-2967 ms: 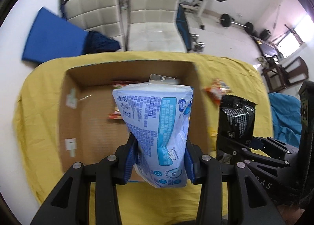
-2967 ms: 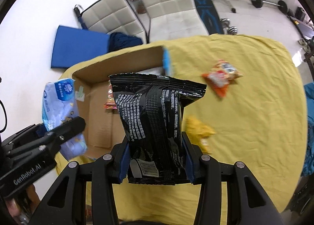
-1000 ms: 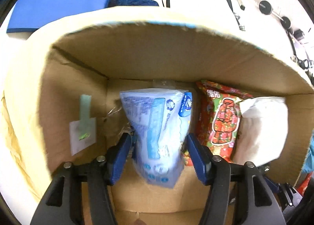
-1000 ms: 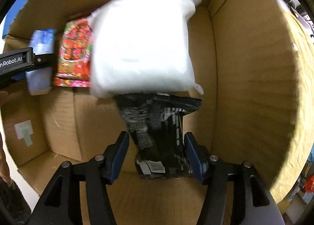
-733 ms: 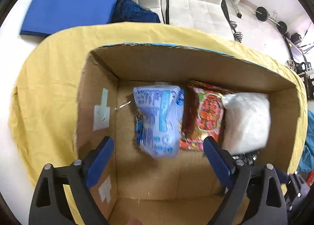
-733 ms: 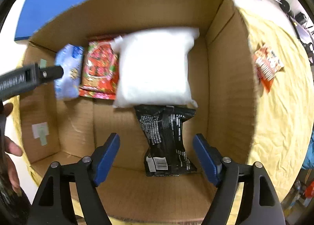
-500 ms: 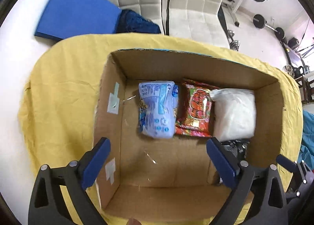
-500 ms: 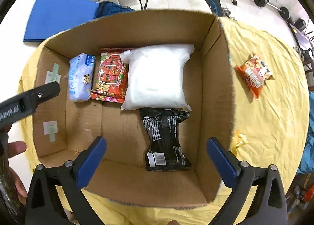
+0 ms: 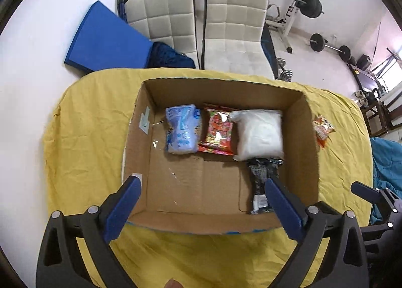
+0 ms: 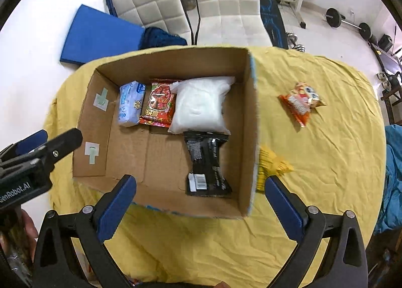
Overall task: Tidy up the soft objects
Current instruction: 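Open both tools to release the packs and lift out of the box, then grasp the orange panda bag with the left tool while the right tool grasps the yellow bag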
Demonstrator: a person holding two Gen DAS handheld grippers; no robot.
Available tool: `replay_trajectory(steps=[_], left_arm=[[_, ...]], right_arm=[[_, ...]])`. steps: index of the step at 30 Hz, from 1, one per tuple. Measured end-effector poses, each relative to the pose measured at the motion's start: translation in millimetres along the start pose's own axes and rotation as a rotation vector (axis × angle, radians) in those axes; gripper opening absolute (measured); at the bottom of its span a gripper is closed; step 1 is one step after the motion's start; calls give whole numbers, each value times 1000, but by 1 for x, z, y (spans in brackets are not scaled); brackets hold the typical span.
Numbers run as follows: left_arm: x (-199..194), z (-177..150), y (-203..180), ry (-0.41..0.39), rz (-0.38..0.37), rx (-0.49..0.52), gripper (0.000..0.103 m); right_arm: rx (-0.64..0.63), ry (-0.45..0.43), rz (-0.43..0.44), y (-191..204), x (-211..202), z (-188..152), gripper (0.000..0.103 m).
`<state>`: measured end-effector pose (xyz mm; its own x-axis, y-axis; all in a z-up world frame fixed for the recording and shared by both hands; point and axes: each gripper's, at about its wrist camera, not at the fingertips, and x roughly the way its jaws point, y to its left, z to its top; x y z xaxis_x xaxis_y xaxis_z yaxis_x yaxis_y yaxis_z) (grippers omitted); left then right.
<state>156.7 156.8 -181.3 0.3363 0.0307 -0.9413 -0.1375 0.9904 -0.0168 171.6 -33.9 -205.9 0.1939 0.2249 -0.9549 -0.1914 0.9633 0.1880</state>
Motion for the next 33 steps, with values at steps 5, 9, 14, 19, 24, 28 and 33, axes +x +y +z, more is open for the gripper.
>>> replay_trajectory(steps=[5,9,14,19,24,28,33], left_arm=[[-4,-13,-32,3,-20,8,101],[17,-16,-54,40,-22,2,101],[58,-18,-77,105,20,18,101],[88,-25,-85,185,10,1,101],[97,-27,-93,208,28,12,101],[91,-18,-103,187,43,33,101],[81,-2,-122,158,27,55,101]], right_arm=[[82,-6,15,-46,-19,-14,103],[216,35,-18,-108,-4,-20,103],[414,173,51,-180,65,-21,103],[554,297,186,-203,136,-25,88],[574,336,291,-196,173,-26,53],[492,322,246,-188,172,-20,36],[397,309,157,-210,147,-21,34]])
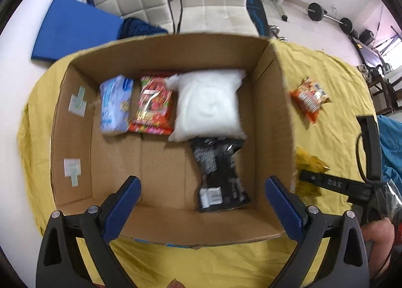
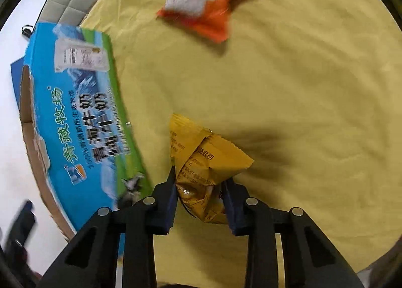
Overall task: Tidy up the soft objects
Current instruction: 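Grasp the orange panda bag with the left tool while the right tool grasps the yellow bag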
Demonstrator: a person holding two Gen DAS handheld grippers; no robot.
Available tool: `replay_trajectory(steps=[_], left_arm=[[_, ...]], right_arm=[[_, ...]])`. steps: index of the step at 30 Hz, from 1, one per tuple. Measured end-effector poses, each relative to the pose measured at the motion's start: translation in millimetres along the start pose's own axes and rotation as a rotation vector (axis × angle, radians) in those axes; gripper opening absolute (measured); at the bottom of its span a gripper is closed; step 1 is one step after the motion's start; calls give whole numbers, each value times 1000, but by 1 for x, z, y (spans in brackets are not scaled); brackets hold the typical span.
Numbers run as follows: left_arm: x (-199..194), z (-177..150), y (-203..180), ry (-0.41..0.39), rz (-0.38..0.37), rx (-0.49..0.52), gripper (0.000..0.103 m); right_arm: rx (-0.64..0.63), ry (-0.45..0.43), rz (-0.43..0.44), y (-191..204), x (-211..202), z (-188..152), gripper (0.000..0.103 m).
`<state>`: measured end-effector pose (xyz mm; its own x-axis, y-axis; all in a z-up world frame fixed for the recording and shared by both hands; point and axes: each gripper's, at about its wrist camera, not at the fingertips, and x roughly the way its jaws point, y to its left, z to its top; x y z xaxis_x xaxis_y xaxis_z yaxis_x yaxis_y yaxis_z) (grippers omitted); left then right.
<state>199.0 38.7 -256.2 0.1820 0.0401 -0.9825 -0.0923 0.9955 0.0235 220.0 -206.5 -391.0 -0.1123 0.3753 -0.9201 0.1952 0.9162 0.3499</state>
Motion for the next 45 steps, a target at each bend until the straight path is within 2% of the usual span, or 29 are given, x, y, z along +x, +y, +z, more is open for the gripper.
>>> replay_trajectory(steps=[2,7,11,13,15,16,17,18,19,25,28,30,31,32,35,37,40,45], left_arm=[[-6,9,-16,-17,-6,26,101],[-8,33,-61,-37,-30,99,101],[-2,61,-114,-57,-21,213,101],[12,78,-140,-35,-12,278,101],[33,94,-162,12,-23,331,101],[44,101,-171,35,-20,353,101],[56,107,-179,62,-20,374,101],[68,112,-185,87,-19,387,101],[79,117,-190,103,-10,397,101],[135,137,-217,195,-17,472,101],[155,141,-227,233,-51,492,101],[167,145,-233,256,-57,503,96],[172,146,-235,270,-63,506,85],[178,146,-235,292,-70,497,72],[185,141,-234,312,-71,472,56],[182,134,-228,300,-63,426,55],[178,113,-216,327,-69,334,55],[173,72,-208,365,-79,268,55]], right_arm=[[5,-13,-18,-15,-16,5,34],[75,-49,-102,-91,-58,22,34],[118,-46,-131,-140,-72,38,34],[124,-41,-124,-155,-76,47,36],[136,-51,-113,-174,-81,54,41],[139,-55,-106,-178,-84,57,51],[145,-62,-112,-180,-87,58,60],[149,-74,-121,-181,-91,58,74],[150,-96,-127,-183,-98,60,79],[142,-160,-178,-174,-119,52,79],[105,-171,-177,-172,-130,46,79],[79,-184,-199,-165,-134,42,79],[64,-189,-208,-159,-133,41,79],[52,-188,-213,-152,-130,40,79],[24,-191,-227,-141,-127,35,79],[11,-189,-227,-136,-128,28,79],[18,-193,-243,-128,-125,24,79],[40,-179,-291,-124,-102,33,79]])
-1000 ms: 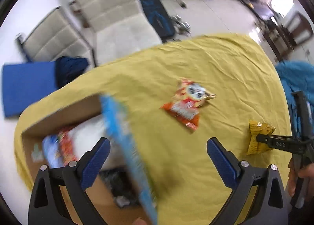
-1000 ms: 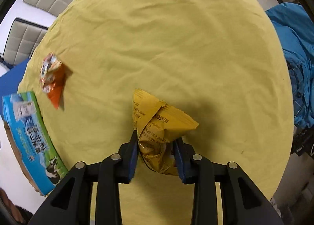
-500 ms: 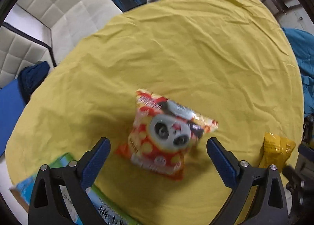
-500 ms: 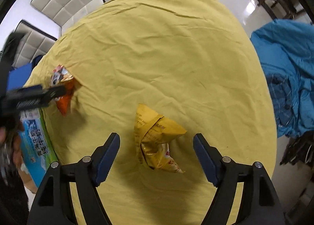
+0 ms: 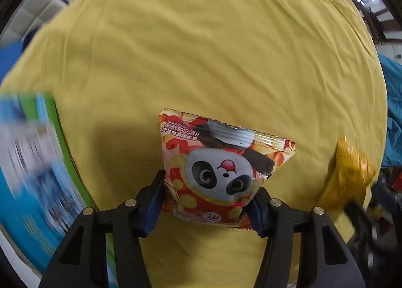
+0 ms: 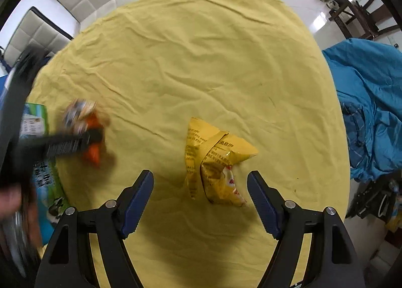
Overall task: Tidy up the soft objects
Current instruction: 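Grasp the orange panda bag with the left tool while the right tool grasps the yellow bag, then carry the panda bag and yellow bag over the box and lower them inside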
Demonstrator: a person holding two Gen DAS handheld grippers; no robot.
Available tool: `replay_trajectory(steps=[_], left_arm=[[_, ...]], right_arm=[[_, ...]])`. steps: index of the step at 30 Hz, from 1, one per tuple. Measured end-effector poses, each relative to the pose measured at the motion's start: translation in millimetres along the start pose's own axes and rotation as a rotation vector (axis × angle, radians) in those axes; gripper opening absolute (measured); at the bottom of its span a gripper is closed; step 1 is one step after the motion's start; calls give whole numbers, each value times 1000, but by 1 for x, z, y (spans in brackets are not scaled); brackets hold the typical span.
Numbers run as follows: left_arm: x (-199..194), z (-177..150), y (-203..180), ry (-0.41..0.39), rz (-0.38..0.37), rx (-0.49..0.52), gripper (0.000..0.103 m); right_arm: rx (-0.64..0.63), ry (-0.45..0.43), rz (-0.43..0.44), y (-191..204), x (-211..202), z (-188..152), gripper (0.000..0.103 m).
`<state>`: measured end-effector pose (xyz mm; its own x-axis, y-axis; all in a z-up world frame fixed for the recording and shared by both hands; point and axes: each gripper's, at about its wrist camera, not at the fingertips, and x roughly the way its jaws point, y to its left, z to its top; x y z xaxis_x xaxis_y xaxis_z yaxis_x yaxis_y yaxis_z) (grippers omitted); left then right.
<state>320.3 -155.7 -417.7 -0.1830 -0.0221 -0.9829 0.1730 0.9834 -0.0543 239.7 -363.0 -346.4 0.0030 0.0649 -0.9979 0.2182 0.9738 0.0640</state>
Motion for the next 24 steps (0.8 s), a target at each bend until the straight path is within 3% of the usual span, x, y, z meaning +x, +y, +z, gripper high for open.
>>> replay_trajectory(steps=[3,5,6,7,11,19,24], left_arm=[[7,-14,-5,3,24,-8,55],[13,-16,-8,-2,38,-12,55],[16,-16,-9,-6,45,-15,55],[16,-15,-11,-18,48,-16,55],[19,-12,-21,-37,66,-2,55],[22,-51,-14,-64,69,-15,55],[14,-53,-11,-69,66,-23,55]], right_arm=[[6,23,-51,1,18,4,78],[11,43,-74,0,30,6,64],[10,53,-76,0,36,6,51],[10,64,-69,1,41,6,48],[30,79,-38,-4,47,4,47],[47,110,-3,-13,58,4,47],[42,111,-11,-9,59,3,46]])
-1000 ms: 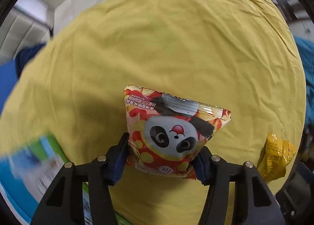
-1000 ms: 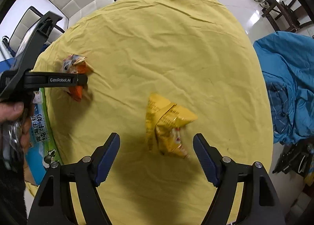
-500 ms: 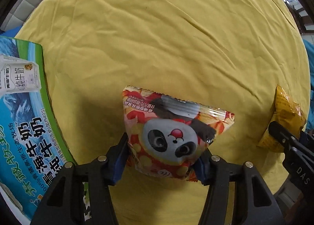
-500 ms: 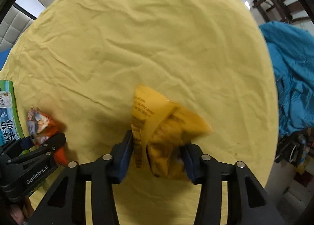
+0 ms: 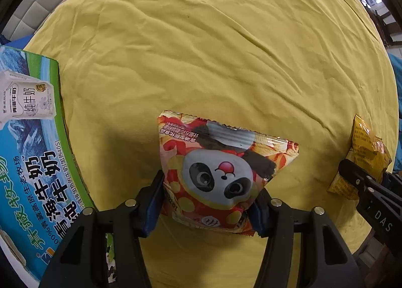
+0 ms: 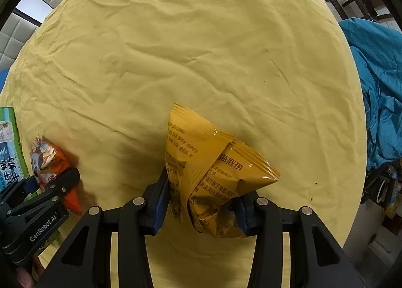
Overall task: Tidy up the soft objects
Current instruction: 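Carry the panda bag and yellow bag over the box and lower them inside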
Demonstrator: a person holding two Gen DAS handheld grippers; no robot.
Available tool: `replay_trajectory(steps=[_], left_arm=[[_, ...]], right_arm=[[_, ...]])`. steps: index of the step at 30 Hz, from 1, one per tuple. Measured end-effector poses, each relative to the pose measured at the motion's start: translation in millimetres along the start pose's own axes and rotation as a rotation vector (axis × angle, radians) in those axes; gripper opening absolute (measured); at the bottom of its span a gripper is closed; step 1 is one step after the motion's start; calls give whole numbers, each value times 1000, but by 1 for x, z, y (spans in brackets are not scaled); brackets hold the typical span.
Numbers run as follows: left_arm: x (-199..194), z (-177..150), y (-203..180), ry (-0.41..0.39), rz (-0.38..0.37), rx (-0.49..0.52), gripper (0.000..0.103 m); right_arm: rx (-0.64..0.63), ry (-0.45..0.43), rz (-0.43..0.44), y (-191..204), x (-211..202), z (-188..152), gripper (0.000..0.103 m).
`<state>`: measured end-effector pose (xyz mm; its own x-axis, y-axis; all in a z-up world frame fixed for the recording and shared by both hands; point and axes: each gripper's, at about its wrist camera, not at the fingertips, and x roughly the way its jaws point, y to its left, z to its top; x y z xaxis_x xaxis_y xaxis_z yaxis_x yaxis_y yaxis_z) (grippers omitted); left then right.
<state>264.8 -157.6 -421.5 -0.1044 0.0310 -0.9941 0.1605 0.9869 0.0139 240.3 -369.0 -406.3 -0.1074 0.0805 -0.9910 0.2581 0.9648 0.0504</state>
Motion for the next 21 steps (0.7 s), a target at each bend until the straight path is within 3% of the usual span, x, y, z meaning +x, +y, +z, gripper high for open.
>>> replay_trajectory(steps=[9,21], left_arm=[[-31,-10,10,-50,-7,-8,53],[-130,-49,14,-226,-63,19,53]], right_arm=[[-9,-35,13,4,-18,-12,39],[-61,-160,80,-3,-97,-41,38]])
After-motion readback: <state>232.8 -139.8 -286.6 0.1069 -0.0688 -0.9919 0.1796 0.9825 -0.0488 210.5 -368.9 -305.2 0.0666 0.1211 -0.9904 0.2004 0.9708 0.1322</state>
